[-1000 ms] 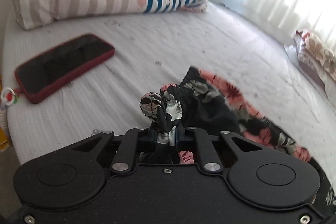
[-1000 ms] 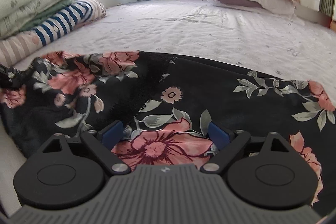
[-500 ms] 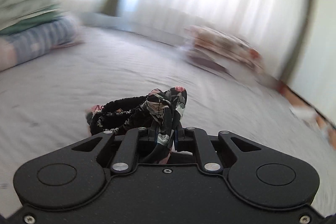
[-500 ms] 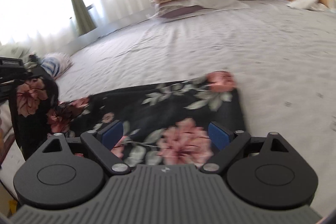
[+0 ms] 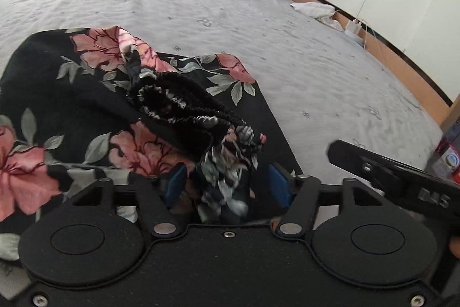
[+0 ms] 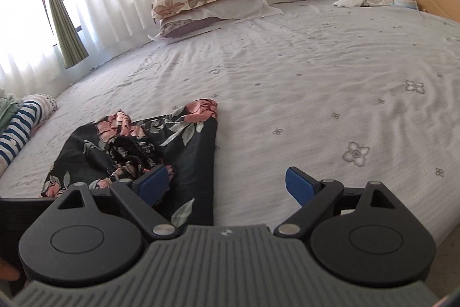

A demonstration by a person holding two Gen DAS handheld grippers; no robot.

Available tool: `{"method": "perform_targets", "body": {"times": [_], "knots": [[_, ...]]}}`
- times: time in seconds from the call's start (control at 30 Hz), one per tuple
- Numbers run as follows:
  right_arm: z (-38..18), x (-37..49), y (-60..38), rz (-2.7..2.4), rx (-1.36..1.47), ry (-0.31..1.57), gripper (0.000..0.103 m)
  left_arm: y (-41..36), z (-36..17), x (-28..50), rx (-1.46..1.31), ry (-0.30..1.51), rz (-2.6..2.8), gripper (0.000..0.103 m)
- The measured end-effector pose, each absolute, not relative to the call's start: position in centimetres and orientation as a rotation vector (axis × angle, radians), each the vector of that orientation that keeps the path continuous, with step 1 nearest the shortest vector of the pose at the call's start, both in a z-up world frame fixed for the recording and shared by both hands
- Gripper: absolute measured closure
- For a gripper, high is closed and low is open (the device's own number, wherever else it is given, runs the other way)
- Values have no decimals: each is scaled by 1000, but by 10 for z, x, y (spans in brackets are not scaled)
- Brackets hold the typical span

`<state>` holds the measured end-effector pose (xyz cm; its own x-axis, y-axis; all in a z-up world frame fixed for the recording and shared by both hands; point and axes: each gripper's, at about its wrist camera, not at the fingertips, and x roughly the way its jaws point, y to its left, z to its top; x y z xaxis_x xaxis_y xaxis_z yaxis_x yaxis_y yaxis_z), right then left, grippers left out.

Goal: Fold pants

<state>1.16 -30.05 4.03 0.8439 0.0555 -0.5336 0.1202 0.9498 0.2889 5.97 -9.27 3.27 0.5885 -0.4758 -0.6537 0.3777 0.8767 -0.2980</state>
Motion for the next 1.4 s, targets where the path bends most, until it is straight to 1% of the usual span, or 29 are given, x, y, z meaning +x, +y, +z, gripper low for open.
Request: {"method": "perform_targets", "body": {"times": [0.03, 0.1, 0.17, 0.3, 0.37, 0.43, 0.47, 0.5, 0.53, 0.57, 0.6, 0.7, 0.83, 0.87, 0.9, 0.97, 1.0, 1.03, 1.07, 1.1, 1.13, 1.2, 1.27, 1.4], "knots": [[39, 11, -295, -19, 318, 565, 8, -85, 36, 54, -131, 784, -496, 37], [38, 16, -286, 19, 310, 560, 8, -63, 49, 42, -121, 749, -460, 28], [38, 24, -273, 71, 296, 563, 8, -43, 57, 34, -123, 715, -417, 23], [35, 46, -244, 156, 267, 584, 6, -2, 70, 23, -141, 631, -265, 22], [31, 58, -229, 180, 248, 599, 6, 12, 69, 25, -108, 600, -147, 22], [27, 71, -215, 180, 214, 606, 6, 19, 61, 33, -37, 621, -34, 27], [25, 76, -210, 168, 199, 602, 7, 22, 56, 35, -8, 635, 8, 31], [23, 81, -207, 148, 190, 603, 21, 26, 50, 38, 12, 655, 39, 37], [22, 82, -206, 134, 188, 603, 34, 29, 43, 40, 21, 679, 63, 39], [21, 83, -207, 118, 198, 606, 71, 34, 37, 41, 20, 705, 76, 43], [21, 82, -209, 95, 217, 608, 77, 38, 30, 41, 10, 731, 80, 44], [21, 66, -228, 12, 275, 582, 80, 48, 22, 38, -25, 711, 70, 44], [18, 47, -256, -99, 333, 586, 80, 50, 18, 40, -17, 704, 64, 44], [17, 44, -261, -125, 330, 595, 77, 51, 17, 41, -17, 702, 61, 44], [15, 42, -266, -151, 322, 607, 69, 53, 16, 39, -17, 701, 57, 44], [12, 39, -275, -207, 298, 629, 65, 54, 17, 38, -15, 698, 48, 44], [14, 37, -278, -221, 279, 625, 59, 53, 17, 33, -11, 696, 44, 44], [18, 35, -278, -217, 258, 612, 45, 54, 17, 32, -7, 693, 39, 44], [24, 35, -277, -193, 234, 597, 39, 53, 16, 31, -2, 691, 34, 43], [31, 37, -275, -153, 211, 581, 30, 53, 15, 30, 3, 689, 30, 43], [39, 40, -269, -109, 185, 567, 23, 54, 15, 29, 6, 687, 25, 43], [52, 52, -254, -11, 113, 547, 17, 54, 16, 27, 3, 686, 19, 43], [60, 72, -231, 82, 7, 551, 13, 56, 16, 26, -9, 687, 15, 43], [53, 111, -184, 201, -175, 604, 13, 58, 14, 23, -10, 679, 7, 43]]}}
